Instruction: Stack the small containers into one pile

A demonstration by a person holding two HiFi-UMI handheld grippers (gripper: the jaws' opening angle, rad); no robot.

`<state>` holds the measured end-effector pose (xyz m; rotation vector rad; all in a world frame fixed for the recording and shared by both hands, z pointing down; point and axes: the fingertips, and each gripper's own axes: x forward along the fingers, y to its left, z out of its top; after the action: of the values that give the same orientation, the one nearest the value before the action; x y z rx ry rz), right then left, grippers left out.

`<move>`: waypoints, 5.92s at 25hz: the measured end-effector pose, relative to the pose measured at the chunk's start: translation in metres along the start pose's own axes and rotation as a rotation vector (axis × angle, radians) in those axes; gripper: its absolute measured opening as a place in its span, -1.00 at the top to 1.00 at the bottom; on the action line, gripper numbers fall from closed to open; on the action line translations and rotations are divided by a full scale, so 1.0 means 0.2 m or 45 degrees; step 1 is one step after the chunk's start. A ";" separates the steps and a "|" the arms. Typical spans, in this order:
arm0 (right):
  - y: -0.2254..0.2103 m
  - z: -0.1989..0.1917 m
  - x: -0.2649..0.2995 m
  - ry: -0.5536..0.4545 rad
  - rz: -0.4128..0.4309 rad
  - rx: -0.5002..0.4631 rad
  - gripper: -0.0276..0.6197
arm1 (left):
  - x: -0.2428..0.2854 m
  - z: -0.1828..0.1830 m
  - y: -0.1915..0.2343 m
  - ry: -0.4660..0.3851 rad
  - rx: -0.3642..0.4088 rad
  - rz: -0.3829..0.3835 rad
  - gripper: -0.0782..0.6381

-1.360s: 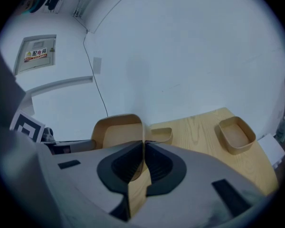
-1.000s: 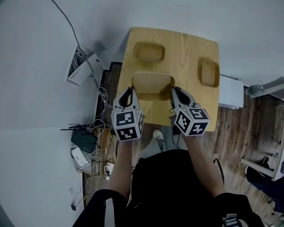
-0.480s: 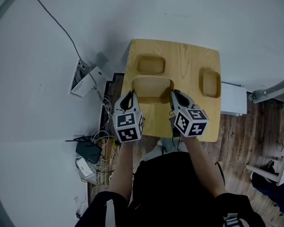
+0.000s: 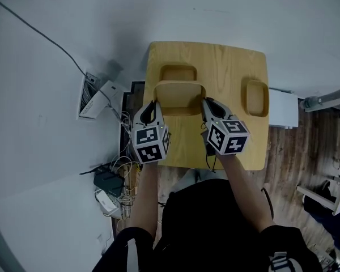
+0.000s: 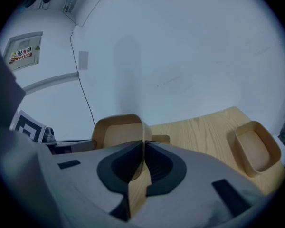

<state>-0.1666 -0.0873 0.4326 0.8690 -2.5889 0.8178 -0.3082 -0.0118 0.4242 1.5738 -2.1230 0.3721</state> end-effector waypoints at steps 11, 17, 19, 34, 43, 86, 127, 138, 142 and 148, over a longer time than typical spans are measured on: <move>-0.11 0.06 0.30 0.046 -0.045 0.009 0.86 | 0.33 0.04 0.10 0.058 0.002 -0.007 0.72; -0.19 0.03 0.43 0.167 -0.113 0.033 0.86 | 0.48 0.03 0.12 0.161 -0.008 -0.046 0.72; -0.20 0.02 0.47 0.194 -0.127 0.049 0.86 | 0.53 0.03 0.13 0.207 -0.006 -0.052 0.72; -0.35 -0.05 0.67 0.354 -0.201 0.119 0.86 | 0.79 -0.04 0.15 0.445 0.009 -0.099 0.72; -0.39 -0.10 0.75 0.434 -0.208 0.141 0.86 | 0.88 -0.08 0.17 0.569 0.008 -0.132 0.72; -0.49 -0.23 0.58 0.656 -0.210 0.194 0.85 | 0.75 -0.32 0.00 0.840 -0.082 -0.285 0.72; -0.77 -0.59 -0.43 0.689 -0.332 0.352 0.85 | 0.24 -0.63 -0.81 0.978 0.178 -0.656 0.68; -0.84 -0.70 -0.69 0.635 -0.380 0.465 0.84 | 0.16 -0.71 -1.01 1.004 0.259 -0.711 0.69; -0.84 -0.68 -0.68 0.612 -0.380 0.468 0.84 | 0.20 -0.68 -1.00 0.979 0.268 -0.676 0.70; -0.83 -0.67 -0.65 0.593 -0.390 0.464 0.83 | 0.22 -0.68 -0.96 0.981 0.278 -0.664 0.68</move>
<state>0.0498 -0.0563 0.5532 0.9967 -1.8815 1.2451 -0.1073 -0.0415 0.5509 1.6617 -1.0832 0.8717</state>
